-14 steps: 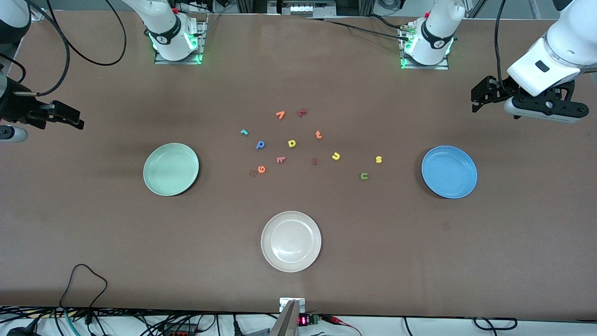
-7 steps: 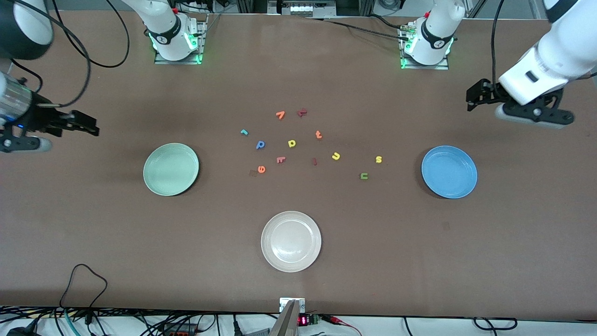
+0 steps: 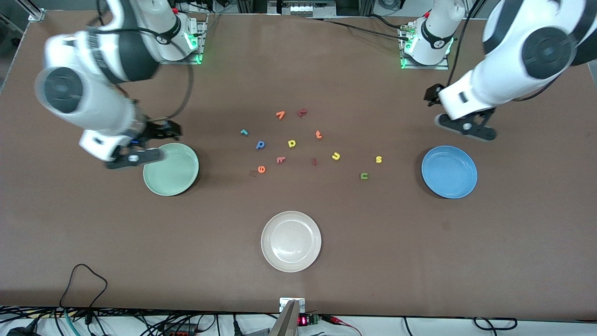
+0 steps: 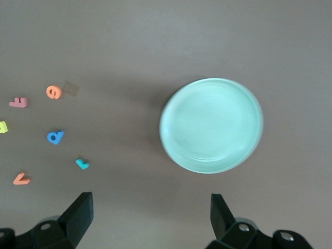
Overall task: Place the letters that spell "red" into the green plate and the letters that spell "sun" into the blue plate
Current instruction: 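Move the left gripper to the green n while the right gripper reaches the teal v, then carry the green n to the blue plate while the right gripper lowers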
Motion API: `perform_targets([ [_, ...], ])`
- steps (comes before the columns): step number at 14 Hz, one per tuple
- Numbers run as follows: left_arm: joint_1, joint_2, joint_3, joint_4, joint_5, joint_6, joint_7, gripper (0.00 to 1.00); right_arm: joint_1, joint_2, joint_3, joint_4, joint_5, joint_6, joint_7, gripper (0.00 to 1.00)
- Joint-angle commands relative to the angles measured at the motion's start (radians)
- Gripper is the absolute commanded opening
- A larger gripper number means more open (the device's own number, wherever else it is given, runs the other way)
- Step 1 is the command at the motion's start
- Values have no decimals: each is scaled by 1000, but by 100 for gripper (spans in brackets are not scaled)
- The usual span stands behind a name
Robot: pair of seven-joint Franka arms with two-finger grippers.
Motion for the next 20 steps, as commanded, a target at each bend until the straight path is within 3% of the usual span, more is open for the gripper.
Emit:
perform_targets([
  [1,-30,197,-6,138,-8,29,44,100,103,-22,-13,-168,-2,142,58,100],
  [5,-50,303,-32,153,-16,178,264,100,242,24,-13,-313,-2,357,110,100],
  [8,-81,374,-32,149,-14,258,491,100,327,127,-13,-310,-2,441,185,74],
  [10,-136,426,-31,132,18,328,571,100,353,170,-13,-311,-2,464,239,47],
  [12,-173,444,-31,72,114,464,642,100,353,182,-13,-322,-3,468,253,47],
  [14,-184,483,-31,31,128,587,758,100,353,204,-13,-324,-8,490,243,47],
  [17,-177,544,-31,26,127,654,953,97,367,244,-13,-340,-8,561,250,47],
  [19,-174,559,-29,15,131,690,973,91,367,247,-12,-344,-3,575,259,47],
  [20,-173,564,-26,12,131,712,989,79,368,245,-12,-347,-3,570,259,47],
])
